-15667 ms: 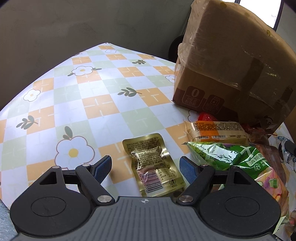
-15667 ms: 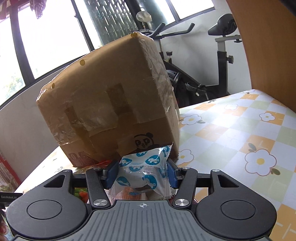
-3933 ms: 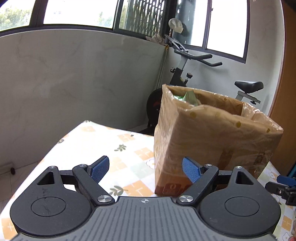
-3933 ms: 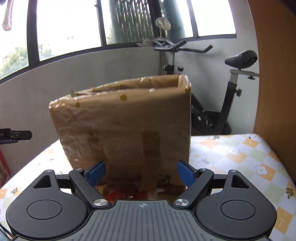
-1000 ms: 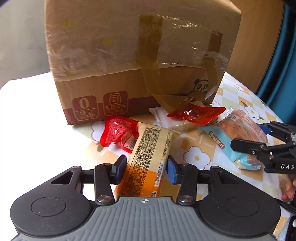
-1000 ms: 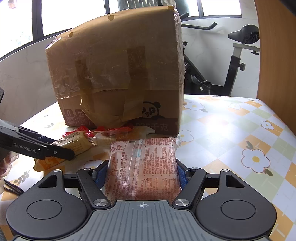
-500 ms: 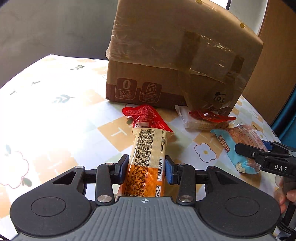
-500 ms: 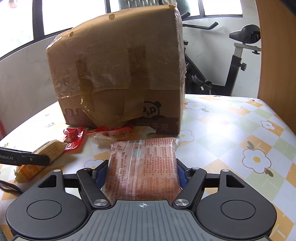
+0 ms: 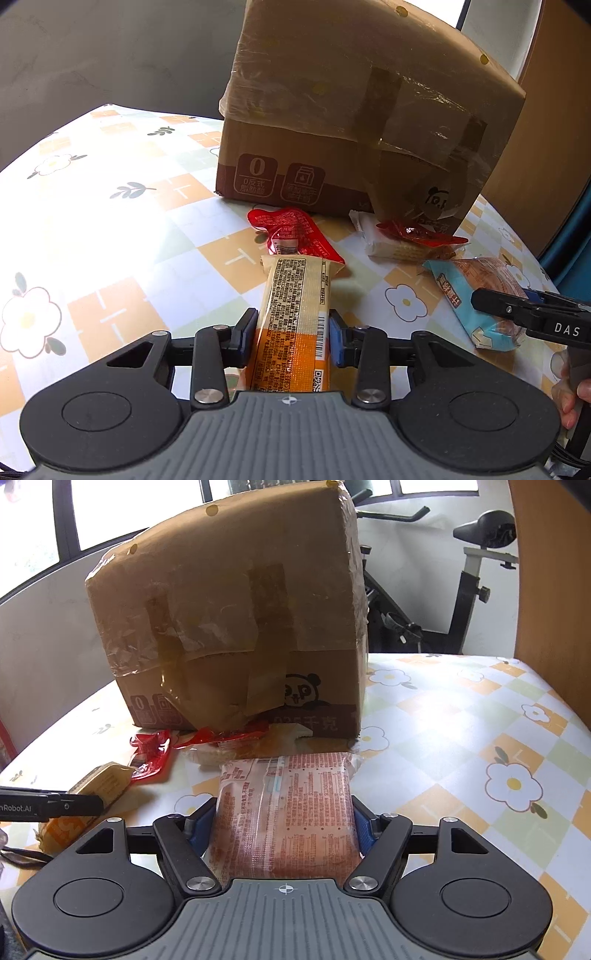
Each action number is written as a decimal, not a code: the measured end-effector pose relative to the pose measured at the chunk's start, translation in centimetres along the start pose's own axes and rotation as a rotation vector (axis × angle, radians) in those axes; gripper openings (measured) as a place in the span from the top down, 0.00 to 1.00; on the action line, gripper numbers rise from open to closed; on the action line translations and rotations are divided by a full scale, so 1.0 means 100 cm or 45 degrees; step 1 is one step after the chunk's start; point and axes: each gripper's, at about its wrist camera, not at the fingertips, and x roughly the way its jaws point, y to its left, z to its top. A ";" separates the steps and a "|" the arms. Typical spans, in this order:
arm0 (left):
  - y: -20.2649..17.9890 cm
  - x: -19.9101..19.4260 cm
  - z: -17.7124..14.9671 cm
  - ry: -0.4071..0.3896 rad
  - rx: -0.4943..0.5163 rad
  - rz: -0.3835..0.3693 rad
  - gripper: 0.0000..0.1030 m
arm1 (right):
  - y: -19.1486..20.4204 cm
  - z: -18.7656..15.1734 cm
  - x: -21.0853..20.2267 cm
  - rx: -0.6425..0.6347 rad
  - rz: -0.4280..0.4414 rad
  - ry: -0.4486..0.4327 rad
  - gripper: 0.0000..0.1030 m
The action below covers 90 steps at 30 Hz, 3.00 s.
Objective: Organize snacks
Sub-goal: 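Carry the pink bread with right tool and orange bar with left tool over the box, then open both tools to drop the bread and bar into the box, then move left tool to a red jerky packet while right tool reaches another red packet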
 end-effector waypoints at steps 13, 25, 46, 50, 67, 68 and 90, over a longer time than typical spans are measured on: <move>-0.003 -0.046 0.028 -0.233 0.009 -0.014 0.60 | -0.006 0.027 -0.058 -0.014 -0.052 -0.115 0.35; -0.037 -0.097 0.139 -0.496 0.089 -0.175 0.60 | 0.015 0.153 -0.110 -0.182 0.087 -0.474 0.35; -0.078 0.016 0.263 -0.343 0.216 -0.017 0.60 | 0.047 0.241 0.046 -0.396 -0.150 -0.228 0.35; -0.072 0.025 0.263 -0.276 0.219 -0.019 0.60 | 0.051 0.240 0.049 -0.406 -0.143 -0.221 0.35; -0.056 -0.009 0.259 -0.311 0.258 -0.019 0.32 | 0.038 0.241 0.015 -0.221 -0.072 -0.253 0.31; -0.054 -0.014 0.258 -0.317 0.269 -0.015 0.32 | 0.038 0.241 0.011 -0.216 -0.066 -0.260 0.31; 0.027 -0.091 0.178 -0.307 0.240 -0.061 0.32 | 0.045 0.157 -0.060 -0.318 0.085 -0.346 0.37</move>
